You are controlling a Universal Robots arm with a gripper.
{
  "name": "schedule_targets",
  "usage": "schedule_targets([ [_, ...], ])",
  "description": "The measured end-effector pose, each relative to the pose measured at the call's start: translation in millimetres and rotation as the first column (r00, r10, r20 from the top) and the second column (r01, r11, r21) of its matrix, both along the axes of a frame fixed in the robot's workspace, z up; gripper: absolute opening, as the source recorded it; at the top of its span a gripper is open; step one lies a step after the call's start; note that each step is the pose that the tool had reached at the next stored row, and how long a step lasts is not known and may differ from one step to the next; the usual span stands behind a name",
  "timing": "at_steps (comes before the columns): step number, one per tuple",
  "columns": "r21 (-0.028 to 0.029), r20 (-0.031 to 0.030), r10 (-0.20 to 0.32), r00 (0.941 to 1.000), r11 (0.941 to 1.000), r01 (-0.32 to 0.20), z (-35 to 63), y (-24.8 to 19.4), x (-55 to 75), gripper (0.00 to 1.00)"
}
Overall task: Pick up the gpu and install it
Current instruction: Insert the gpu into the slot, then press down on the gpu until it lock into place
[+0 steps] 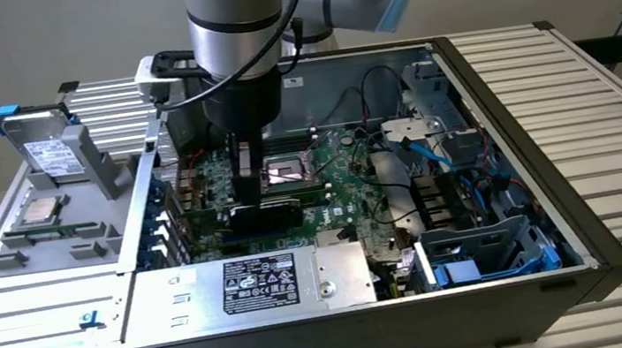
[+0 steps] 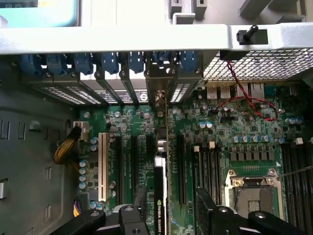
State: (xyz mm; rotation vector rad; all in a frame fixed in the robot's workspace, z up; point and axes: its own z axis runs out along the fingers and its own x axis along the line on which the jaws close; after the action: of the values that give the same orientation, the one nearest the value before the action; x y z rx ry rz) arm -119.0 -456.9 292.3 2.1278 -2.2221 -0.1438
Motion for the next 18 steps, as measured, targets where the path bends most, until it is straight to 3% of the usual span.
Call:
schedule_targets([
  [3,-0.0010,0.0001,0.000,1.0000,1.0000,0.000,0.0,0.1,0.0,0.41],
  [9,-0.0011,0.0001,0.000,1.0000,1.0000,0.000,-0.1,0.2,0.0,0.12],
  [18,-0.0011,0.0001,0.000,1.0000,1.0000,0.000,-0.1,0.1,0.0,0.12],
])
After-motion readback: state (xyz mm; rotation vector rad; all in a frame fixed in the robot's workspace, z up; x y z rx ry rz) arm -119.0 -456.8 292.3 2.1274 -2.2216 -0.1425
